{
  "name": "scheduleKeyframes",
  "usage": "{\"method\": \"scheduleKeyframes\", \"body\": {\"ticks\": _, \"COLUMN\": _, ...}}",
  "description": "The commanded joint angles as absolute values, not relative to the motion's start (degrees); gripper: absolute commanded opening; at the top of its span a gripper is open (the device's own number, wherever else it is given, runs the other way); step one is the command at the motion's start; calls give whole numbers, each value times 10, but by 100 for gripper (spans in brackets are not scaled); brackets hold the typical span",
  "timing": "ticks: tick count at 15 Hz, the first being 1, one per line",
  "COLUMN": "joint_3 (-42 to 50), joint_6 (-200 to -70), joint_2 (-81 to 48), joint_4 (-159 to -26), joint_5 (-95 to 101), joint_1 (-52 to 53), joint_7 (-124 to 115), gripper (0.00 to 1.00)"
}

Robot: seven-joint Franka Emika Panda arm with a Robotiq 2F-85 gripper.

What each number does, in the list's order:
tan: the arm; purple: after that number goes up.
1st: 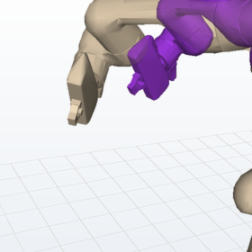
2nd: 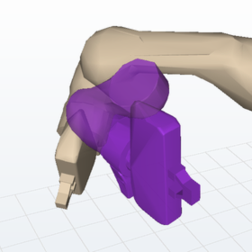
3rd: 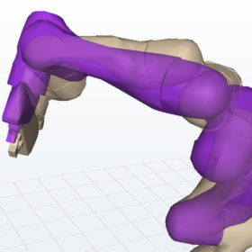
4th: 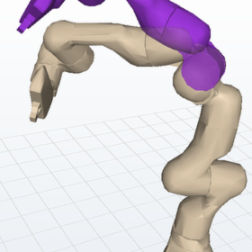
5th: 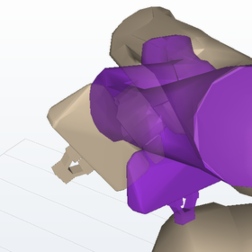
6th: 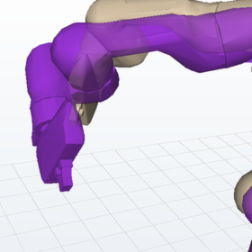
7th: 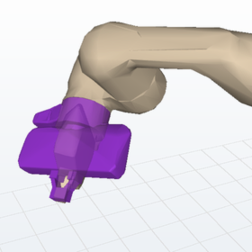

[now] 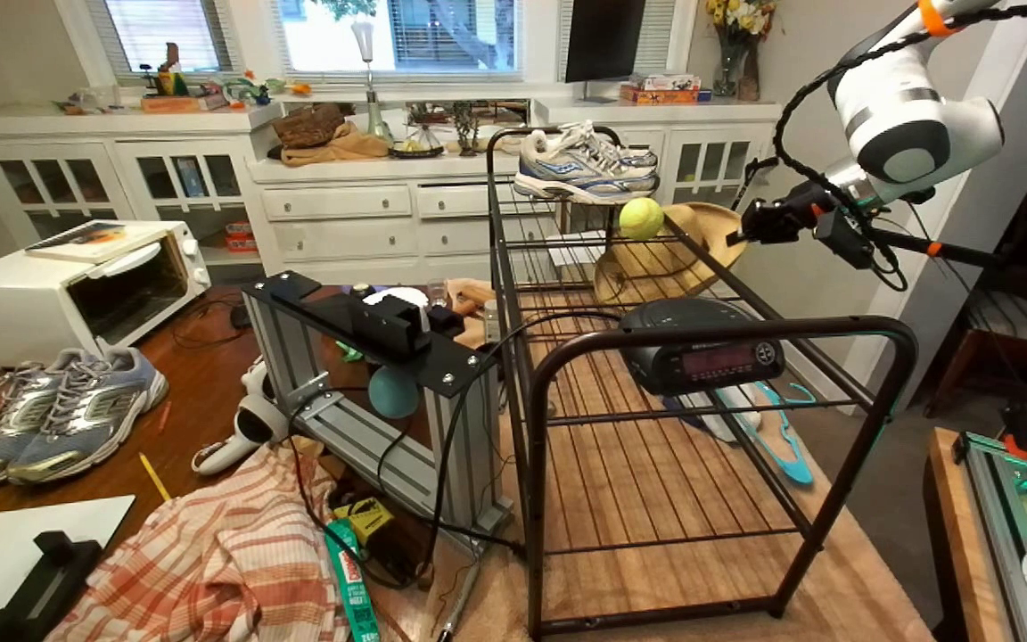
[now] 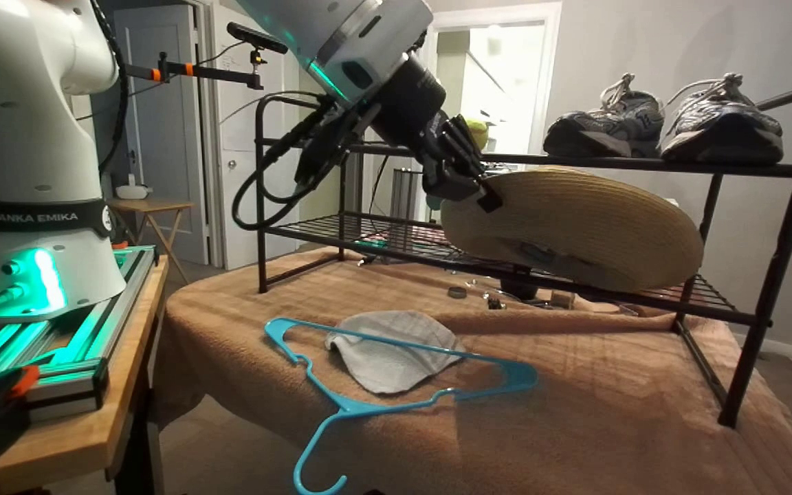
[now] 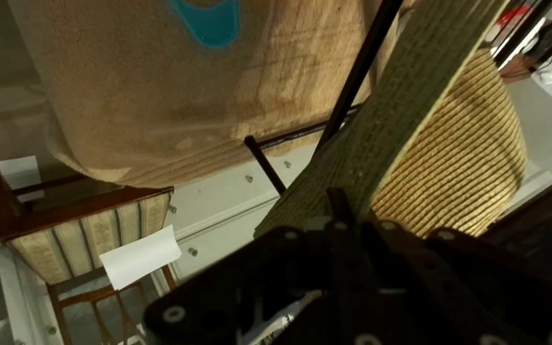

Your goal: Put the brown hat on the topmost shelf.

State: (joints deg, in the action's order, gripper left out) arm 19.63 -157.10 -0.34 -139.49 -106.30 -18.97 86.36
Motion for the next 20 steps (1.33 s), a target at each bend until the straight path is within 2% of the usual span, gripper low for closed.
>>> {"method": "scheduleKeyframes", "body": {"ticks": 1, "joint_3": 198, "joint_6": -1591, "joint_2": 15, "joint_4": -1382, "joint_5": -1162, "joint_1": -191, "joint_7": 955, "gripper": 1}}
{"method": "scheduleKeyframes", "body": {"ticks": 11, "joint_3": 192, "joint_6": -1572, "joint_2": 90, "joint_4": -1384, "joint_5": -1348, "joint_1": -199, "joint_7": 1238, "gripper": 1}}
{"method": "scheduleKeyframes", "body": {"ticks": 20, "joint_3": 131, "joint_6": -1589, "joint_2": 199, "joint_4": -1413, "joint_5": -1433, "joint_1": -205, "joint_7": 1494, "gripper": 1}}
